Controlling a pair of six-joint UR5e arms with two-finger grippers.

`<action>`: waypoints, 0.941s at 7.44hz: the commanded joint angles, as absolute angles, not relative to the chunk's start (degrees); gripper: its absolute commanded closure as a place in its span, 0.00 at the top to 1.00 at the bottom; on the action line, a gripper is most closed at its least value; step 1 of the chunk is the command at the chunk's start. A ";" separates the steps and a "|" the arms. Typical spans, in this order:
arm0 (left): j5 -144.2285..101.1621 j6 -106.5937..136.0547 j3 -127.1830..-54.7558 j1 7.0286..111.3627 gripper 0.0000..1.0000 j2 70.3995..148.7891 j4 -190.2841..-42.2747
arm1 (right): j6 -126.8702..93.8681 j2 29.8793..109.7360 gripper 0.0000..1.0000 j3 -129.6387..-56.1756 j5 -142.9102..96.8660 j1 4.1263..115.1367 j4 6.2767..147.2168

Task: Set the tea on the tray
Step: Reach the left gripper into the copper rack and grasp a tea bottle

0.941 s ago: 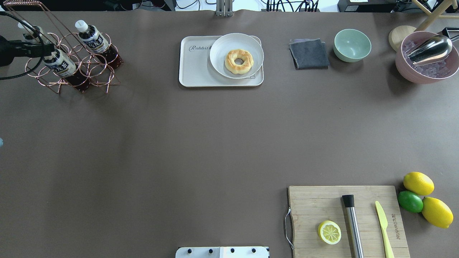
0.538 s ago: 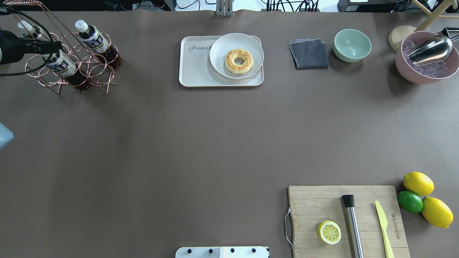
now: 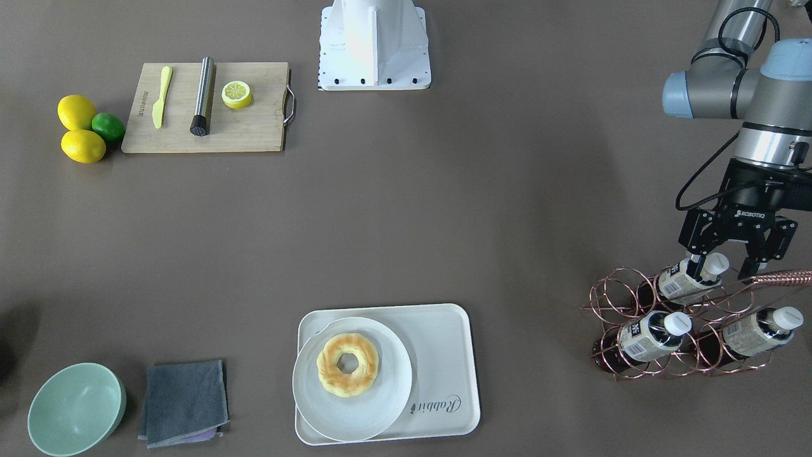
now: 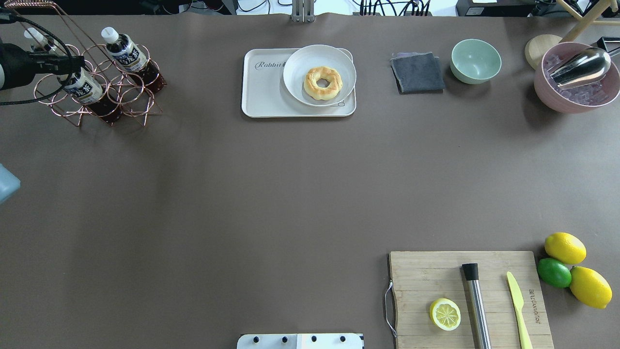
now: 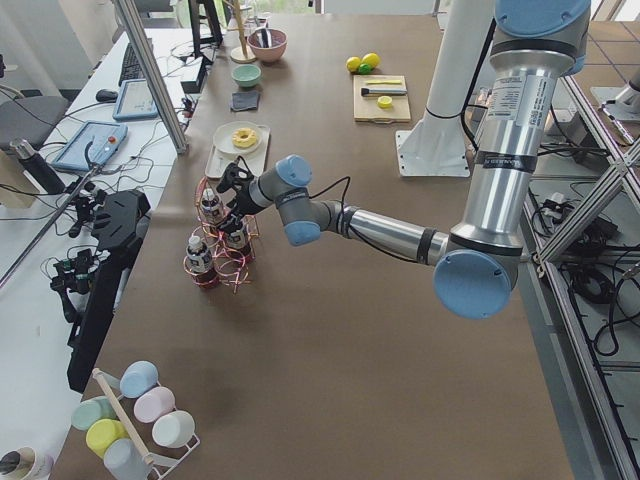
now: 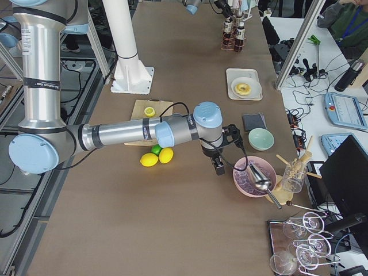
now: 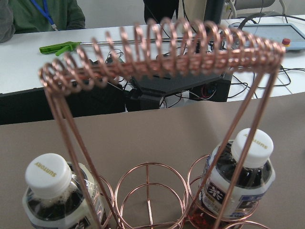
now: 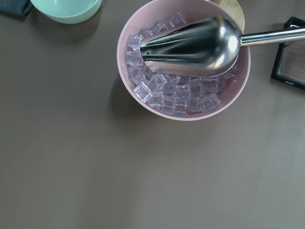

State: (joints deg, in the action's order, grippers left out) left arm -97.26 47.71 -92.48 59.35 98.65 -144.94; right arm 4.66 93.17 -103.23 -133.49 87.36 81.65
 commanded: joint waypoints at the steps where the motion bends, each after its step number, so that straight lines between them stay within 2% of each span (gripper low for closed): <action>1: -97.47 47.99 -93.25 59.24 0.84 98.00 -145.81 | 4.83 93.25 1.00 -103.27 -133.51 87.36 81.65; 3: -97.56 47.99 -93.34 59.24 0.82 97.30 -145.90 | 4.83 93.43 1.00 -103.27 -133.51 87.36 81.65; 5: -97.56 47.90 -93.87 58.89 0.75 96.42 -145.99 | 4.83 93.43 1.00 -103.27 -133.51 87.36 81.65; 6: -97.56 47.90 -93.78 58.89 0.68 96.16 -146.86 | 4.92 93.43 1.00 -103.27 -133.51 87.36 81.65; 7: -97.56 47.99 -93.87 58.89 0.49 95.98 -146.87 | 4.92 93.43 1.00 -103.27 -133.51 87.36 81.65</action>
